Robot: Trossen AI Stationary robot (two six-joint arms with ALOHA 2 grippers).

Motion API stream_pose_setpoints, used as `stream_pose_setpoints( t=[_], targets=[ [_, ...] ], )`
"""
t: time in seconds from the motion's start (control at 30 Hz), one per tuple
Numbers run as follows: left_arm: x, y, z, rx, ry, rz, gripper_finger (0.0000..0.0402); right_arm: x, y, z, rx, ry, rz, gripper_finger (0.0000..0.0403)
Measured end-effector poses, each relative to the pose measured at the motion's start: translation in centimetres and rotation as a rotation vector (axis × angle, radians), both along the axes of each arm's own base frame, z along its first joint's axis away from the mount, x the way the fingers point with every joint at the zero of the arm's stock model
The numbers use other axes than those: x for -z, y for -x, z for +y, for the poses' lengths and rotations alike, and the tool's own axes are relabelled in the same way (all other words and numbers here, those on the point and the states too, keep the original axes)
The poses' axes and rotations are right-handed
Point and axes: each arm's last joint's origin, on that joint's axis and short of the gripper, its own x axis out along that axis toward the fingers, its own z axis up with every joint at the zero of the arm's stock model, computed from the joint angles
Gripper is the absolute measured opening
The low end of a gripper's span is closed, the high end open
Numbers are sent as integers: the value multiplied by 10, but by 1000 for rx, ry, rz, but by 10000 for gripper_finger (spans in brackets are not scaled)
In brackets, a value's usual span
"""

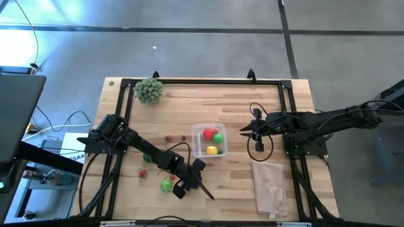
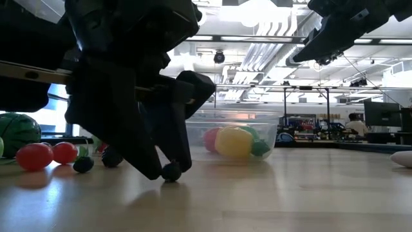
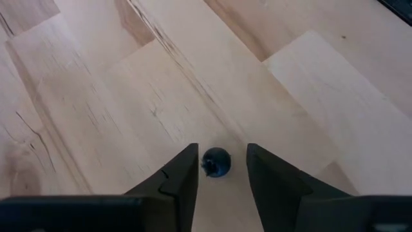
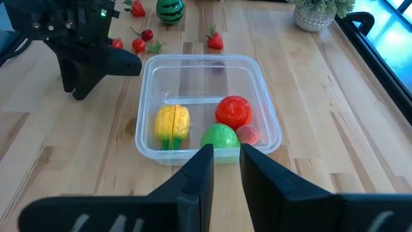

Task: Pick and placing Produce into tupperware
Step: Put the bottom blueberry into the transparent bin

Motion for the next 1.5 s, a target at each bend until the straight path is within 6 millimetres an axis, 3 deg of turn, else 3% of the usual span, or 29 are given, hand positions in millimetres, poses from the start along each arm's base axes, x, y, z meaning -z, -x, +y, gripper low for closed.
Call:
stream_pose_setpoints(
  t=[0.67,1.07,1.27,1.5],
  targets=[
    [9,-2,-1,-21,7,16,103,1,0,0,0,0,5,67],
    [8,-1,0,-24,1,17,50,0,0,0,0,0,4,67],
    [-1,2,1,-34,-11,10,50,0,0,0,0,0,4,67],
    [-32,5,3,-53,-11,-60,64,0,0,0,0,0,4,67]
  ],
)
